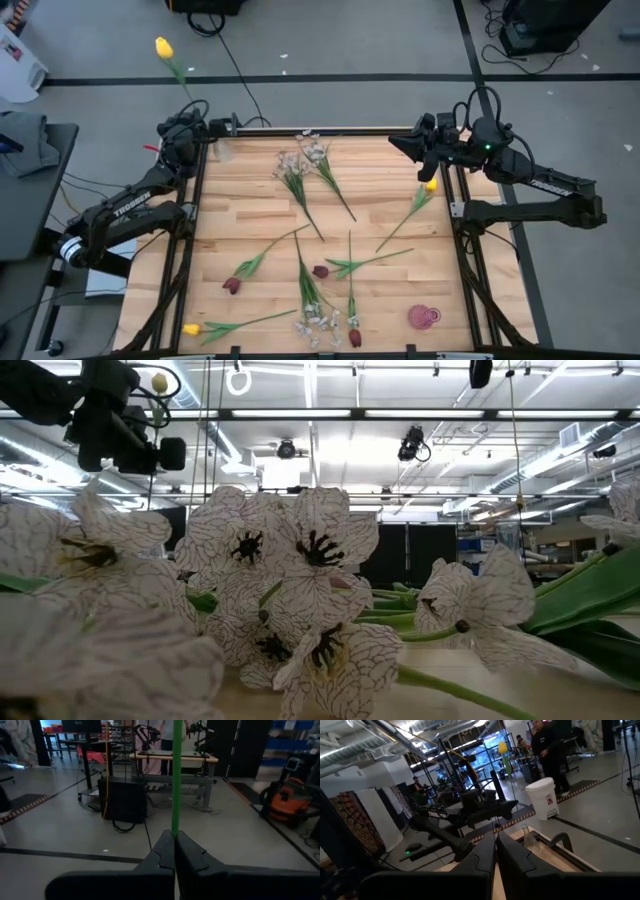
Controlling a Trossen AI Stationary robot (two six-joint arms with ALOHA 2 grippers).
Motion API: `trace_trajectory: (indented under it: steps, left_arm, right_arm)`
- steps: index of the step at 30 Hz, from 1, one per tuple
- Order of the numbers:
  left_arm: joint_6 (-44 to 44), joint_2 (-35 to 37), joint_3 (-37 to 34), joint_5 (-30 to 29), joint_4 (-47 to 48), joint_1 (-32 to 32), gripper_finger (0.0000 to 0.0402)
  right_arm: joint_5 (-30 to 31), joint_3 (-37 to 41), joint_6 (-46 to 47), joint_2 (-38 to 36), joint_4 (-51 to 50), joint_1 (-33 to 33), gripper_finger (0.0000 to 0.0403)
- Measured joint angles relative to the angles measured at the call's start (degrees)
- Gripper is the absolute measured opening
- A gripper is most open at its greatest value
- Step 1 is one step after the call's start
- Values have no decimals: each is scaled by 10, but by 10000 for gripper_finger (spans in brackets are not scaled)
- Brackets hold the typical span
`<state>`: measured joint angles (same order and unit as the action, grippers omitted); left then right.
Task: Sort flowers into vase by color
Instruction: Put the top left yellow flower into the left transparent vase
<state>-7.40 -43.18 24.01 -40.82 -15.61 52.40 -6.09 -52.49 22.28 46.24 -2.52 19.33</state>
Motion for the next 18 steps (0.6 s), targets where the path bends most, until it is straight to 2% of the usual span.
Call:
trace_trajectory:
  steps: [13,18]
  left_arm:
    - [-72,31,1,38,-27,-4,1]
    - [-44,55,1,81,44,-3,1]
  right_arm:
    - [0,0,-13,0,4,0,30]
    - [5,0,-21,0,4,0,30]
